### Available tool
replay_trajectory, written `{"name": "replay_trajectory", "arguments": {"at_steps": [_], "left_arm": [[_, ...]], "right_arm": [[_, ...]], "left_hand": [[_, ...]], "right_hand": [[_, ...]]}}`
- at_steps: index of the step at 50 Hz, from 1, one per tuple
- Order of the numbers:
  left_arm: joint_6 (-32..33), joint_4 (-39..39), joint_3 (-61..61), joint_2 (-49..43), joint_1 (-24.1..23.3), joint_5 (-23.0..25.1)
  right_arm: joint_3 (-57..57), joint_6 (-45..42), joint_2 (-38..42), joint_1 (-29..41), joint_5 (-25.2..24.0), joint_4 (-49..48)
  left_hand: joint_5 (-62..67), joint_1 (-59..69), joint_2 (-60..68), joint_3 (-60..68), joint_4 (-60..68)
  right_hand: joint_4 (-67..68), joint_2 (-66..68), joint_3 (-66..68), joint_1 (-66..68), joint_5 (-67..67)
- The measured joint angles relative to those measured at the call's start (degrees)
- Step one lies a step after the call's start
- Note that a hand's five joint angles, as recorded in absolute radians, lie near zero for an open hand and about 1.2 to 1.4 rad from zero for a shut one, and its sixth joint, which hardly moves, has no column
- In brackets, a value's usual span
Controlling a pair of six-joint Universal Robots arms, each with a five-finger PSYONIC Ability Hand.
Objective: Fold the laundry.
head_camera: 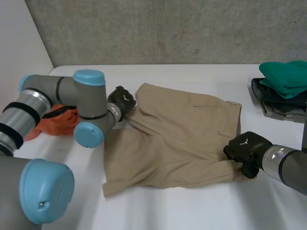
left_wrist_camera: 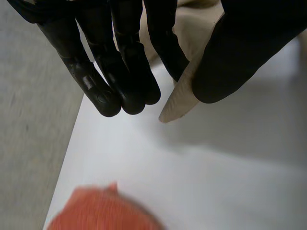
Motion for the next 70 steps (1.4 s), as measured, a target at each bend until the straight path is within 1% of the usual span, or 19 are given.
{"name": "replay_trajectory", "arguments": {"at_steps": [7, 15, 17, 18, 19, 22, 26, 27, 32, 38, 45, 48, 56, 58, 59, 61, 63, 66, 70], "left_arm": [[2.18, 0.09, -5.16, 3.44, -0.48, -3.51], [5.1, -0.18, -6.06, 5.74, -1.91, -8.46], [4.98, -0.32, -6.39, 6.62, -1.79, -9.57], [4.8, -0.38, -6.63, 7.09, -1.7, -9.95], [4.23, -0.5, -7.32, 8.26, -1.51, -10.71], [2.4, -0.71, -9.44, 11.07, -1.04, -11.58], [-3.89, -0.93, -16.12, 18.45, -0.06, -10.48], [-4.7, -0.95, -16.92, 19.29, 0.03, -10.19], [-17.76, -1.43, -30.06, 31.85, 1.18, -3.5], [-31.15, -3.91, -46.65, 44.19, 1.03, 5.23], [-36.93, -5.99, -61.48, 51.96, -1.39, 9.51], [-37.01, -5.57, -67.01, 53.45, -3.53, 9.04], [-36.26, -2.93, -68.14, 48.48, -6.86, 4.04], [-36.17, -2.56, -67.32, 46.65, -7.69, 2.79], [-36.14, -2.45, -67.08, 46.2, -7.9, 2.45], [-35.97, -1.55, -66.26, 44.69, -8.6, 0.97], [-35.7, -0.14, -65.73, 43.83, -9.02, -0.39], [-34.87, 2.38, -65.64, 43.59, -9.31, -2.04], [-32.47, 5.01, -66.79, 44.34, -9.35, -2.75]], "right_arm": [[0.04, 0.02, -0.14, 1.28, 0.47, 0.04], [0.22, 0.21, -1.28, 2.08, 1.37, 0.04], [0.33, 0.23, -1.64, 2.05, 1.5, 0.04], [0.37, 0.24, -1.79, 2.02, 1.53, 0.04], [0.43, 0.28, -2.1, 1.94, 1.53, 0.01], [0.46, 0.38, -2.49, 1.72, 1.47, -0.02], [0.19, 0.95, -2.71, 1.41, 1.23, -0.13], [0.15, 1.05, -2.71, 1.39, 1.2, -0.14], [-0.77, 3.75, -2.59, 1.6, 0.64, -0.54], [-3.27, 12.15, -1.44, 2.03, 0.15, -1.16], [-6.36, 23.83, 0.46, 1.09, 0.39, -1.39], [-7.0, 28.29, 0.86, 0.04, 0.69, -1.72], [-5.17, 29.6, -0.91, -1.72, 1.84, -3.03], [-4.3, 29.37, -1.89, -2.15, 2.21, -3.55], [-4.04, 29.29, -2.16, -2.25, 2.25, -3.66], [-2.99, 28.63, -3.16, -2.52, 2.09, -3.83], [-2.02, 27.21, -4.06, -2.63, 1.43, -3.48], [-0.44, 22.99, -5.38, -2.89, -0.31, -1.77], [1.88, 12.92, -7.25, -4.13, -3.37, 2.89]], "left_hand": [[0.0, 0.0, 0.0, 0.0, 0.0], [-0.62, -0.6, -1.45, -1.34, -1.09], [-8.68, -9.62, -11.7, -10.56, -10.86], [-8.68, -9.62, -11.7, -10.56, -10.86], [-23.54, -26.45, -26.67, -26.02, -25.57], [-40.72, -42.23, -42.55, -41.98, -42.29], [-47.28, -45.4, -48.21, -47.51, -48.27], [-47.28, -45.4, -48.21, -47.51, -48.27], [-47.24, -45.4, -48.26, -47.5, -48.25], [-44.64, -44.4, -46.31, -46.1, -46.28], [-42.15, -41.84, -44.05, -43.57, -43.54], [-41.95, -41.8, -43.95, -43.53, -43.47], [-35.51, -34.15, -37.34, -36.84, -36.85], [-25.71, -24.38, -27.21, -26.81, -26.96], [-24.95, -23.62, -25.51, -25.99, -26.18], [-7.17, -7.14, -7.56, -8.16, -8.27], [0.19, 0.27, -0.85, -0.89, -0.91], [0.75, 0.27, 0.0, -0.04, -0.02], [0.76, 0.27, -0.01, -0.04, -0.02]], "right_hand": [[0.0, 0.0, 0.0, 0.0, 0.0], [0.0, 0.0, 0.0, 0.0, 0.0], [0.0, 0.0, 0.0, 0.0, 0.0], [0.0, 0.0, 0.0, 0.0, 0.0], [0.0, 0.0, 0.0, 0.0, 0.0], [0.0, 0.0, 0.0, 0.0, 0.15], [0.0, 0.0, 0.0, 0.0, 0.28], [0.0, 0.0, 0.0, 0.0, 0.28], [0.0, 0.0, 0.0, 0.0, 0.28], [0.0, 0.0, 0.0, -0.06, 0.28], [0.01, 0.0, 0.0, 1.14, 0.28], [0.01, 0.0, 0.0, 1.14, 0.28], [0.01, 0.0, 0.0, 1.14, 0.28], [0.01, 0.0, 0.0, 1.14, 0.28], [0.01, 0.0, 0.0, 1.14, 0.28], [0.01, 0.0, 0.0, 1.14, 0.28], [0.01, 0.0, 0.0, 1.14, 0.28], [0.01, 0.0, 0.0, 1.14, 0.28], [0.01, 0.0, 0.0, 1.14, 0.28]]}}
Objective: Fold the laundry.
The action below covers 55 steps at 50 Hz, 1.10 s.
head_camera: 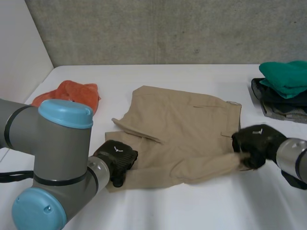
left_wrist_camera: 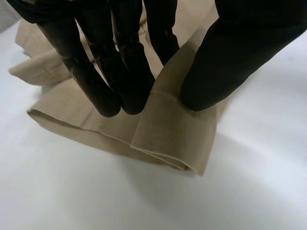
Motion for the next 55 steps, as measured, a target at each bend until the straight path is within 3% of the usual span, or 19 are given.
{"name": "replay_trajectory", "arguments": {"at_steps": [5, 9, 14, 18, 23, 29, 35, 40, 42, 45, 46, 47, 48, 50, 55], "left_arm": [[3.6, -0.4, -2.19, 1.43, 0.19, 2.05], [7.57, -7.1, -3.33, 2.74, -0.17, 5.64], [11.57, -14.13, -1.22, 2.74, -0.64, 7.94], [13.34, -13.6, 4.33, 0.79, -0.61, 7.74], [14.14, -6.19, 17.51, -5.07, -0.36, 5.58], [14.39, 3.89, 39.04, -16.9, 0.07, 4.39], [14.78, 10.21, 60.28, -29.54, 0.39, 4.0], [15.44, 11.56, 76.14, -39.6, 0.56, 3.41], [15.66, 10.28, 83.18, -44.57, 0.53, 3.2], [15.1, 8.0, 89.79, -50.31, 0.14, 3.68], [14.83, 7.84, 90.24, -50.96, 0.02, 3.82], [14.65, 7.77, 90.37, -51.25, -0.04, 3.91], [13.61, 7.82, 90.03, -51.9, -0.39, 4.26], [12.65, 8.13, 88.55, -51.51, -0.71, 4.43], [10.19, 9.17, 81.77, -47.47, -1.39, 4.12]], "right_arm": [[2.53, -13.96, -1.12, -2.38, -2.98, 8.33], [3.61, -25.4, -0.58, -4.72, -4.63, 16.54], [1.85, -27.88, 1.77, -5.56, -5.93, 17.42], [-1.33, -22.25, 4.77, -4.52, -6.18, 11.75], [-6.56, -11.88, 8.8, -2.92, -4.2, -0.09], [-13.11, -2.19, 14.0, -2.16, 3.54, -16.16], [-18.1, -1.06, 20.75, -1.11, 10.73, -29.98], [-20.94, -4.72, 26.46, 0.01, 13.25, -39.37], [-22.25, -6.56, 29.12, 0.47, 13.84, -43.7], [-24.63, -8.3, 32.74, 0.94, 14.5, -49.72], [-25.48, -8.58, 33.82, 1.05, 14.79, -51.23], [-25.75, -8.64, 34.13, 1.08, 14.88, -51.62], [-27.49, -8.93, 36.0, 1.31, 15.67, -53.53], [-28.81, -8.97, 37.2, 1.51, 16.58, -53.92], [-30.01, -7.89, 36.76, 1.82, 18.28, -49.87]], "left_hand": [[-0.01, 0.0, 0.0, 0.0, 0.0], [-0.03, 0.0, 0.0, 0.0, 0.0], [-0.03, 0.0, 0.0, 0.0, 0.01], [-0.03, 0.0, 0.01, 0.01, 0.02], [-0.03, 0.0, 0.06, 0.07, 0.04], [-0.03, 0.0, 0.06, 0.08, 0.04], [-0.03, 0.0, 0.06, 0.08, 0.06], [-0.03, 0.0, -0.04, 0.13, 0.09], [-2.21, -2.38, -2.54, -2.29, -2.47], [-39.13, -44.58, -39.92, -39.13, -40.02], [-43.75, -49.02, -44.57, -43.77, -44.82], [-47.47, -52.11, -49.25, -47.6, -48.7], [-52.7, -55.49, -54.26, -53.21, -54.14], [-54.87, -55.67, -56.66, -55.9, -56.82], [-54.87, -55.67, -56.76, -55.91, -56.83]], "right_hand": [[0.0, 0.31, 0.0, 0.0, 0.0], [0.01, 0.37, 0.0, 0.0, 0.0], [0.01, 0.37, 0.0, 0.0, 0.0], [0.01, 0.37, 0.0, 0.0, 0.0], [0.01, 0.37, 0.0, 0.0, 0.0], [0.01, 0.37, 0.0, 0.0, 0.0], [0.02, 0.37, 0.0, 0.0, 0.0], [0.04, 0.37, 0.0, 0.0, 0.0], [0.1, 0.37, 0.01, 0.0, 0.0], [-10.15, -9.03, -10.25, -6.99, -9.83], [-19.01, -18.37, -19.21, -16.05, -19.07], [-21.27, -21.9, -22.63, -19.6, -21.43], [-40.22, -40.64, -40.64, -38.29, -41.45], [-51.24, -51.02, -51.36, -48.52, -51.17], [-56.08, -55.13, -56.43, -51.62, -55.35]]}}
